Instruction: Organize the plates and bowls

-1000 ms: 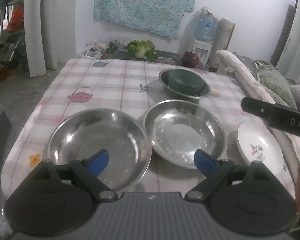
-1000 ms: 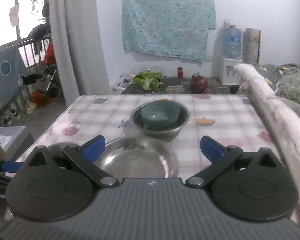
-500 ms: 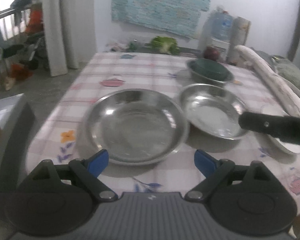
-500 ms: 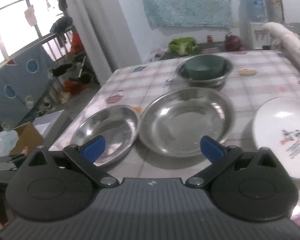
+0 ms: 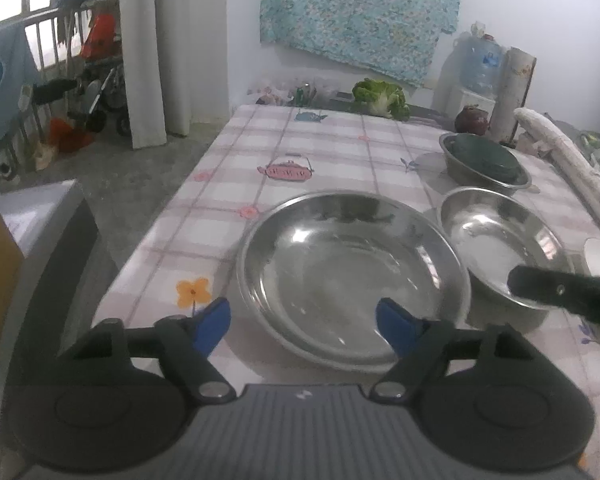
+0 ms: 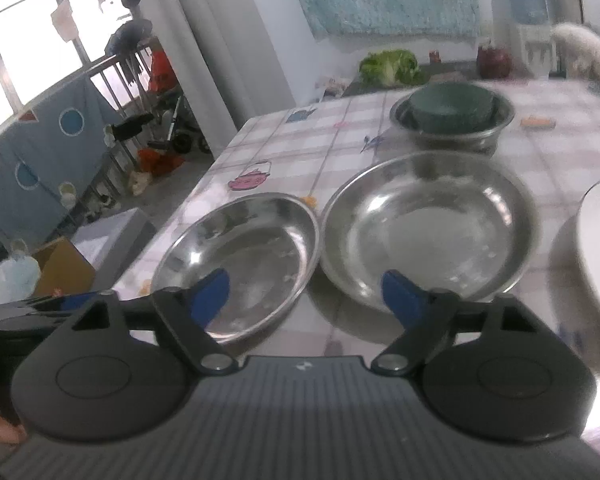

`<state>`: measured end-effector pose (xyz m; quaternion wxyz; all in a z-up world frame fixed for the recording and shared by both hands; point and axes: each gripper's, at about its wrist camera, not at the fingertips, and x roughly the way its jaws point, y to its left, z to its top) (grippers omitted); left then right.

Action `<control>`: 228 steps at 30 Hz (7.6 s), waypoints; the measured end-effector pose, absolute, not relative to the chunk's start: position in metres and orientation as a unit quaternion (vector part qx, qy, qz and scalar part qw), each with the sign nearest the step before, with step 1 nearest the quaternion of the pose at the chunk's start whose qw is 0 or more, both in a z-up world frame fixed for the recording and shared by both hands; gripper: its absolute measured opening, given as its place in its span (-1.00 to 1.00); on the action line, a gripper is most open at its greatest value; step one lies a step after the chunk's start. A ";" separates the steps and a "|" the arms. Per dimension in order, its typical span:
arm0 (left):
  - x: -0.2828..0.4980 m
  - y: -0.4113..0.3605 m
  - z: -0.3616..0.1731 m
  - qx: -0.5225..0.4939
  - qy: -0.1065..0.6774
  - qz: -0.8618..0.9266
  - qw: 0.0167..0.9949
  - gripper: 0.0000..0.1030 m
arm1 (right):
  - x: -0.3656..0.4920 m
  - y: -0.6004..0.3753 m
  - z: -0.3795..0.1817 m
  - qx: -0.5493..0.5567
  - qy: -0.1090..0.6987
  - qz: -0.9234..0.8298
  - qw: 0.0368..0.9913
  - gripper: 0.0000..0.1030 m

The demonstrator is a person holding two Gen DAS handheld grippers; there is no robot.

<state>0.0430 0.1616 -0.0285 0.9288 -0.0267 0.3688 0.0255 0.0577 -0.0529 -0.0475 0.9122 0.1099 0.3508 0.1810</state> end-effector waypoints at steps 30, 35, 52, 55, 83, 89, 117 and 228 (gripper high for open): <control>0.074 0.140 -0.052 -0.011 0.419 0.029 0.907 -0.88 | 0.092 -0.032 -0.083 0.125 0.402 0.209 0.883 -0.69; 0.061 0.133 -0.053 -0.017 0.428 0.018 0.903 -0.88 | 0.087 -0.037 -0.082 0.125 0.400 0.224 0.880 -0.71; 0.045 0.144 -0.035 -0.037 0.390 0.047 0.919 -0.08 | 0.080 -0.061 -0.081 0.173 0.401 0.223 0.872 -0.33; 0.053 0.154 -0.035 -0.044 0.389 0.060 0.918 0.06 | 0.085 -0.059 -0.081 0.176 0.399 0.225 0.871 -0.23; 0.122 0.185 -0.064 -0.033 0.428 0.097 0.898 -0.39 | 0.125 -0.036 -0.098 0.150 0.409 0.213 0.875 -0.59; 0.109 0.187 -0.061 -0.055 0.439 0.085 0.893 -0.39 | 0.123 -0.040 -0.096 0.146 0.415 0.217 0.871 -0.59; 0.015 0.154 -0.053 -0.076 0.447 0.036 0.891 -0.39 | 0.078 -0.072 -0.089 0.128 0.409 0.223 0.875 -0.56; 0.036 0.126 -0.070 0.018 0.458 0.107 0.882 -0.28 | 0.072 -0.060 -0.111 0.102 0.409 0.249 0.872 -0.61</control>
